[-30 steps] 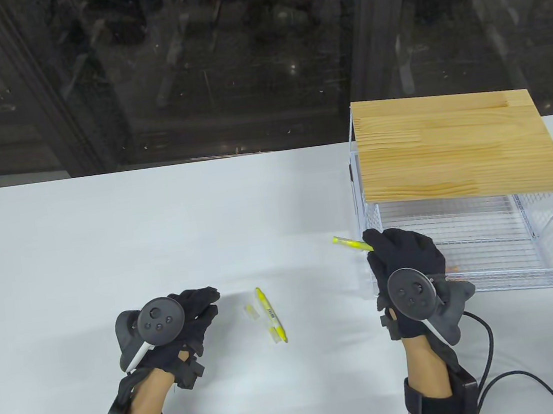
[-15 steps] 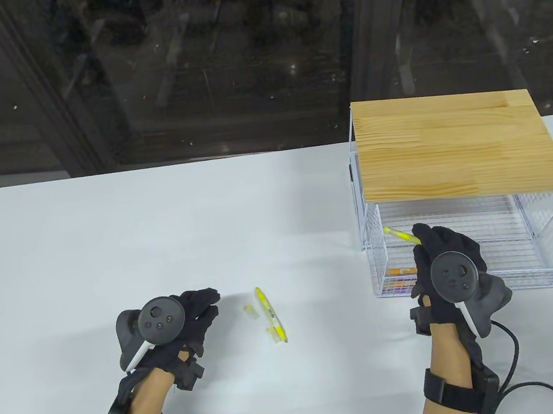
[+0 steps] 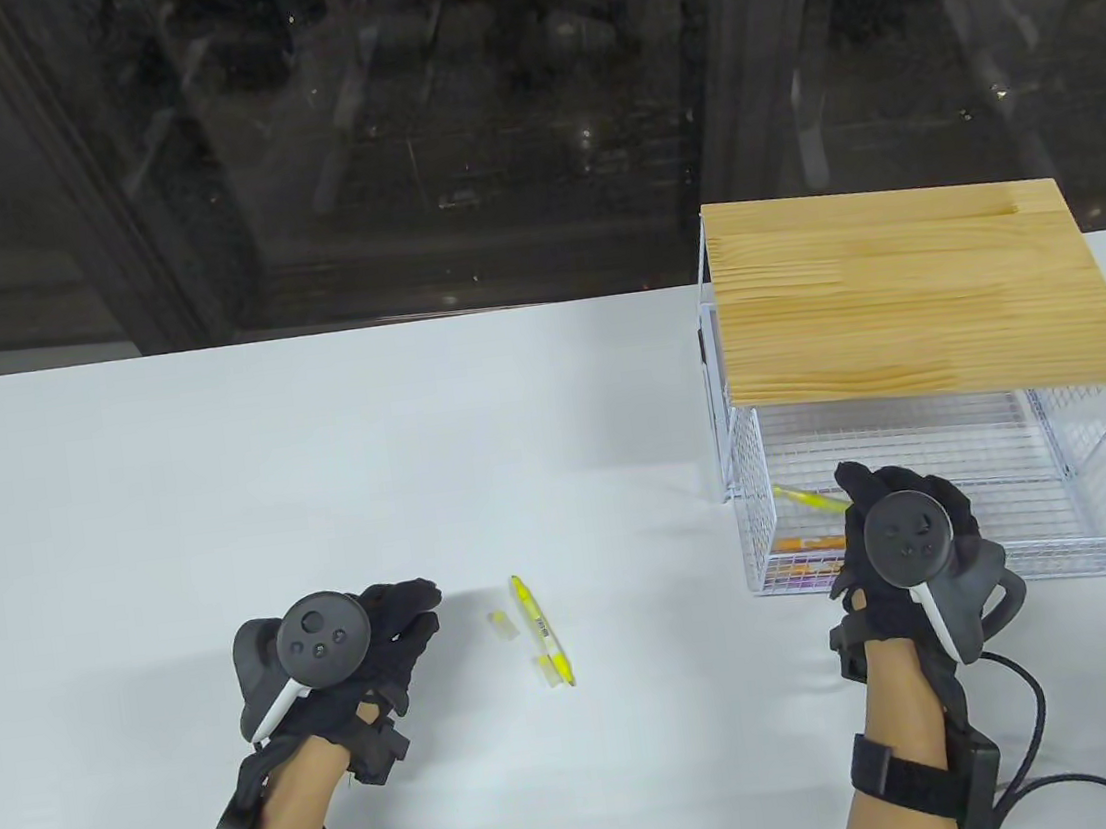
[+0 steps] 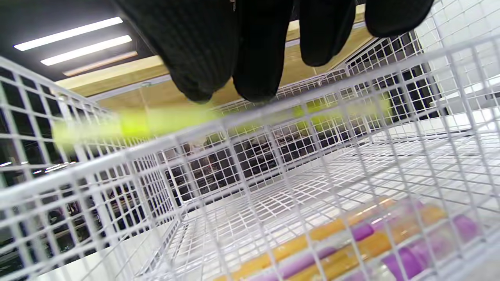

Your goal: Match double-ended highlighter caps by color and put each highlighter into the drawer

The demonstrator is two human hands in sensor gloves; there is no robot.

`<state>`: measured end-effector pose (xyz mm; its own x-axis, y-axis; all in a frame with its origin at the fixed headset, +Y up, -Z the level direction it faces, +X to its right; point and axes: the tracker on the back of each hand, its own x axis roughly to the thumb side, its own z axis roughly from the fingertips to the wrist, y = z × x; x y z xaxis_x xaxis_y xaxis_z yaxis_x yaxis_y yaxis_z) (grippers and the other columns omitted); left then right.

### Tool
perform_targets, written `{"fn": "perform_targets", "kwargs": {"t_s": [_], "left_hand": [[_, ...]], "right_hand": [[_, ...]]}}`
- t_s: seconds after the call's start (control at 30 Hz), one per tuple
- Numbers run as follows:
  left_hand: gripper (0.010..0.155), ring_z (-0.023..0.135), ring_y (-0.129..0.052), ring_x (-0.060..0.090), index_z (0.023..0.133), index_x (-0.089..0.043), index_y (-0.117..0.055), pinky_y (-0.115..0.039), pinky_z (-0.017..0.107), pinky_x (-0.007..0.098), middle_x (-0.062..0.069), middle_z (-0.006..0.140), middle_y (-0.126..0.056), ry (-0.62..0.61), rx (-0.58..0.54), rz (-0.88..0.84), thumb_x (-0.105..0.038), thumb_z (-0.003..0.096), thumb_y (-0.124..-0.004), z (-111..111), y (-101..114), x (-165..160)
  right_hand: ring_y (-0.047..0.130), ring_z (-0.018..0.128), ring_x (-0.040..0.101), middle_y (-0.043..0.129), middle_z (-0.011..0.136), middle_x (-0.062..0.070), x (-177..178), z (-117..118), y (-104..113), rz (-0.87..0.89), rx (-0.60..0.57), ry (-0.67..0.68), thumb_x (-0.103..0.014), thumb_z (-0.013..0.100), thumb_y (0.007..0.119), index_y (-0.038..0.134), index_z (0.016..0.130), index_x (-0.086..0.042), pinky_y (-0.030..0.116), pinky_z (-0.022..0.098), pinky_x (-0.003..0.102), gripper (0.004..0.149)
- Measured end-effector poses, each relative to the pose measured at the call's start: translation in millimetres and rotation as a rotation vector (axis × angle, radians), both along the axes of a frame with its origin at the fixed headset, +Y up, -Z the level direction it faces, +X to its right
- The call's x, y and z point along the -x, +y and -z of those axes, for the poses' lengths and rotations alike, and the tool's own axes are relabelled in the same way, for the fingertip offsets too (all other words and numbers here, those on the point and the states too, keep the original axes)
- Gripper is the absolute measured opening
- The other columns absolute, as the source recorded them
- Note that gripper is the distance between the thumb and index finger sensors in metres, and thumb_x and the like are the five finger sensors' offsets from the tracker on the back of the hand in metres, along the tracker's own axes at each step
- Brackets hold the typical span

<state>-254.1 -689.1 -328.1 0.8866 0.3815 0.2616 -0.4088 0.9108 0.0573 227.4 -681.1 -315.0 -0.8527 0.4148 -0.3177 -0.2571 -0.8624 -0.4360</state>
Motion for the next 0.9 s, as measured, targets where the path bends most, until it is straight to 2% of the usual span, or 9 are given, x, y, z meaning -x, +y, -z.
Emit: {"fn": "perform_targets", "kwargs": {"t_s": [0.3, 0.57, 0.73, 0.9], "left_hand": [[0.048, 0.062, -0.101, 0.035, 0.083, -0.029, -0.093, -0.084, 0.043, 0.058, 0.004, 0.081, -0.103, 0.003, -0.003, -0.008, -0.043, 0.0386, -0.082, 0.6, -0.1, 0.4], [0.048, 0.062, -0.101, 0.035, 0.083, -0.029, -0.093, -0.084, 0.043, 0.058, 0.004, 0.081, -0.103, 0.0, -0.003, -0.002, -0.044, 0.0387, -0.082, 0.8, -0.4, 0.1], [0.048, 0.062, -0.101, 0.035, 0.083, -0.029, -0.093, -0.084, 0.043, 0.058, 0.004, 0.081, -0.103, 0.0, 0.0, -0.002, -0.044, 0.0387, -0.082, 1.0, -0.7, 0.2], [0.048, 0.062, -0.101, 0.035, 0.083, -0.029, -0.093, -0.084, 0.043, 0.057, 0.004, 0.081, -0.103, -0.004, 0.001, 0.001, -0.043, 0.0388, -0.082, 1.1, -1.0, -0.3]], "right_hand": [[0.07, 0.09, 0.042, 0.088, 0.093, 0.001, 25.3, -9.5, 20.3, -0.04, -0.145, 0.048, -0.03, 0.045, 0.086, 0.089, 0.087, -0.033, 0.058, 0.066, 0.063, 0.043], [0.077, 0.086, 0.038, 0.089, 0.091, 0.0, 79.5, -26.0, 49.0, -0.166, -0.312, 0.196, -0.039, 0.045, 0.085, 0.086, 0.09, -0.031, 0.063, 0.066, 0.058, 0.046], [0.079, 0.084, 0.036, 0.091, 0.089, -0.001, 114.5, -30.5, 52.7, -0.207, -0.335, 0.31, -0.041, 0.045, 0.085, 0.086, 0.089, -0.031, 0.064, 0.066, 0.054, 0.046], [0.084, 0.08, 0.033, 0.092, 0.088, 0.0, 148.2, -27.4, 43.6, -0.238, -0.276, 0.429, -0.042, 0.045, 0.084, 0.086, 0.09, -0.03, 0.068, 0.065, 0.052, 0.046]]}}
